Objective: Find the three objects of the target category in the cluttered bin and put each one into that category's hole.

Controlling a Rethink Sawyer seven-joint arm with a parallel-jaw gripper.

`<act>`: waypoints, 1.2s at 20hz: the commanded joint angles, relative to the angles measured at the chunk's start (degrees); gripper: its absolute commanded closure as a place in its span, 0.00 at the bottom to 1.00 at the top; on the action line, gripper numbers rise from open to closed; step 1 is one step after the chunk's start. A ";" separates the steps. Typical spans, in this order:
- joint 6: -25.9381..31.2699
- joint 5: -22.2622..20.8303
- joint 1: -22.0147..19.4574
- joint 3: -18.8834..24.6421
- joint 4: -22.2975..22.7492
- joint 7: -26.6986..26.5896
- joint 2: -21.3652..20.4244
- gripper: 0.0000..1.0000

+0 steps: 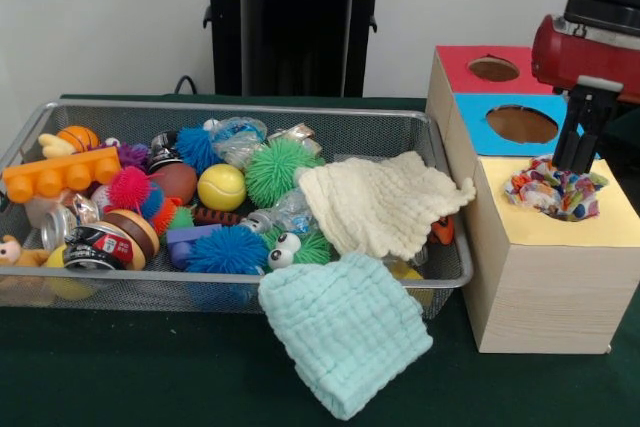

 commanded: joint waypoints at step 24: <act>-9.56 -1.70 -0.67 4.59 6.89 8.24 5.05 1.00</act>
